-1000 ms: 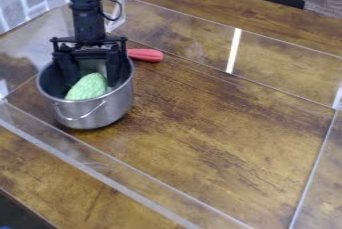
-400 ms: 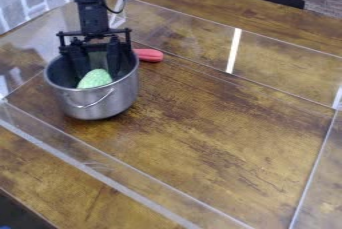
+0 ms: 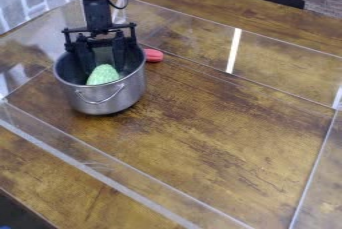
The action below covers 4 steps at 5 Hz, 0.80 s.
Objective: Remove the green object from the silver pot and put it on the table
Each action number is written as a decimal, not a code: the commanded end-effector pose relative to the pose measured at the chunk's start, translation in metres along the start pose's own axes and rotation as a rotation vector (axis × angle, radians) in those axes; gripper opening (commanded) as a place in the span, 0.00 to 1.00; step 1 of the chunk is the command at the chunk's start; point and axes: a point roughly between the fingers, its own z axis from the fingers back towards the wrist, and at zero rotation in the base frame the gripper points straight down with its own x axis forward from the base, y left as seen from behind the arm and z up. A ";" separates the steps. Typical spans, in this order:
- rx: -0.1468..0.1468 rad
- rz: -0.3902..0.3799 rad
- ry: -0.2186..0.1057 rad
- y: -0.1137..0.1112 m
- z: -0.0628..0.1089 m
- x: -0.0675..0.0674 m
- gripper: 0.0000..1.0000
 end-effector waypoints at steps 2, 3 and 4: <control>0.007 -0.075 -0.026 0.004 -0.001 -0.004 0.00; 0.024 -0.146 -0.022 0.010 -0.007 -0.001 0.00; 0.028 -0.164 -0.022 0.018 -0.012 0.010 0.00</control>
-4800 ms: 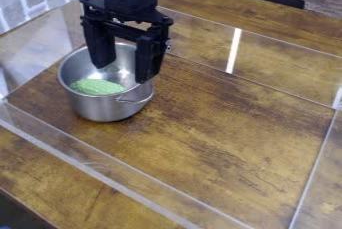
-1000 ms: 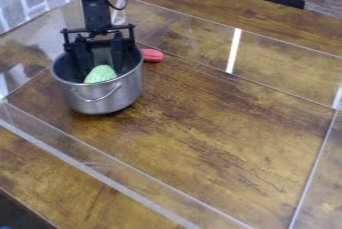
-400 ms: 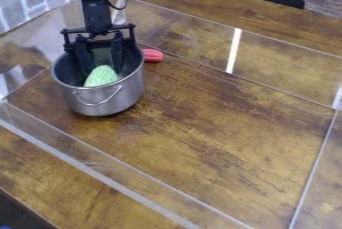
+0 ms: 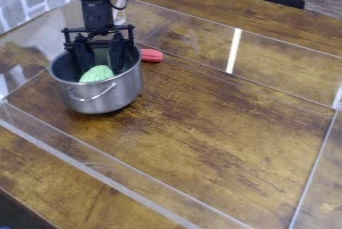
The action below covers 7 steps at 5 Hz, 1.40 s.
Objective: Remove the green object from the silver pot and put it on the table
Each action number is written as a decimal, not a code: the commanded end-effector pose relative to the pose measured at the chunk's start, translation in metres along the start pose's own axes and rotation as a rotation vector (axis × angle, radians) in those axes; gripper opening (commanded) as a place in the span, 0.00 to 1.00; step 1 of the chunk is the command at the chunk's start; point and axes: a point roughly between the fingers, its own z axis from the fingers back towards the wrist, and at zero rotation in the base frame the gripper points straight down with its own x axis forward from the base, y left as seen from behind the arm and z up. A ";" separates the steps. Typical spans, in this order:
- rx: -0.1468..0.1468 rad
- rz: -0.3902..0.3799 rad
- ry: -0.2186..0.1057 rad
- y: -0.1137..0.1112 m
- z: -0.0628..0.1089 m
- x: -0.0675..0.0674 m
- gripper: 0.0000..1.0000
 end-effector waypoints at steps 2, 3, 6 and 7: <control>-0.002 0.008 -0.001 0.028 -0.014 0.013 0.00; -0.009 0.040 -0.003 0.032 -0.013 0.013 0.00; -0.008 0.037 -0.002 0.013 0.001 0.017 0.00; -0.007 0.034 -0.002 0.016 0.002 0.021 0.00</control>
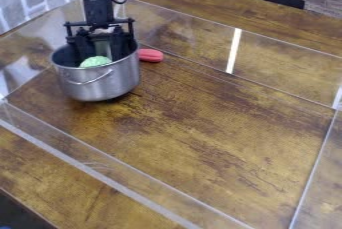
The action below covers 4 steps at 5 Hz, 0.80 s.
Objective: Remove the green object from the silver pot and put it on the table
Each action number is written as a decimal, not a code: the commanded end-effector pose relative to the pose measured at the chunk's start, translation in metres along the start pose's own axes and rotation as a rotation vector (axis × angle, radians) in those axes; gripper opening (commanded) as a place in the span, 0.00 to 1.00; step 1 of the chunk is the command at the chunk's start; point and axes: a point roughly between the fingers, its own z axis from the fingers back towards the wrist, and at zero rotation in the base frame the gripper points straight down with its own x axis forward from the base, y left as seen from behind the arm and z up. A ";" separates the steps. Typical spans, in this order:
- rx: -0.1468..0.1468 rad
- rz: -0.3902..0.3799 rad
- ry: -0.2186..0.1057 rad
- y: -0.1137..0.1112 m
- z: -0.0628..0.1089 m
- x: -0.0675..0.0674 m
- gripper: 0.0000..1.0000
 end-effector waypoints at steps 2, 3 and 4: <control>-0.016 0.077 -0.007 -0.013 -0.011 -0.014 0.00; -0.025 0.120 -0.011 -0.021 -0.015 -0.021 0.00; -0.026 0.130 -0.011 -0.016 -0.019 -0.020 0.00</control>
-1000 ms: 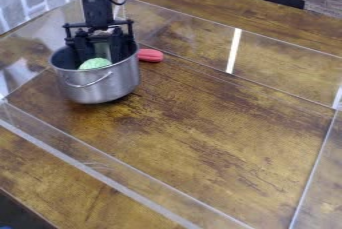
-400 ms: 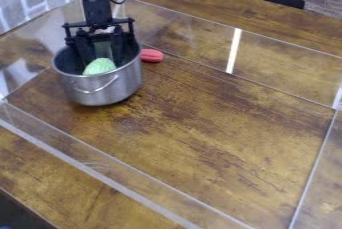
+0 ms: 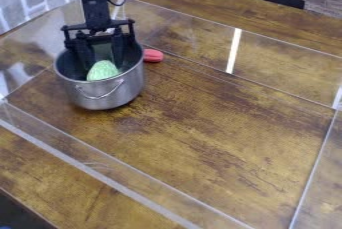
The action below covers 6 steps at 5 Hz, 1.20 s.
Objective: Remove the green object from the silver pot and put it on the table
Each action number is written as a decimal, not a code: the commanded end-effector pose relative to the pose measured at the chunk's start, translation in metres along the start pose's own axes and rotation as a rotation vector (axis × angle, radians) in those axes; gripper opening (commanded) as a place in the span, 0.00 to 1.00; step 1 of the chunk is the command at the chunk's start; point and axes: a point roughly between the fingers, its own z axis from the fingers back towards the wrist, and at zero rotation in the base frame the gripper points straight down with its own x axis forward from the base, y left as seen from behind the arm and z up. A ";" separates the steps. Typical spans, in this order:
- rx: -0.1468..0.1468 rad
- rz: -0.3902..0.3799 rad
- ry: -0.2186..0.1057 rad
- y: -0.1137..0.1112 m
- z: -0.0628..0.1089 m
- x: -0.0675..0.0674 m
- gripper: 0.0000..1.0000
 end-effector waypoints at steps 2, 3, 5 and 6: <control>0.005 -0.015 0.037 0.001 -0.024 -0.010 0.00; 0.008 -0.028 0.038 -0.001 -0.029 -0.013 0.00; 0.029 -0.128 0.046 0.005 -0.014 -0.011 0.00; 0.028 -0.131 0.044 0.011 -0.003 -0.010 0.00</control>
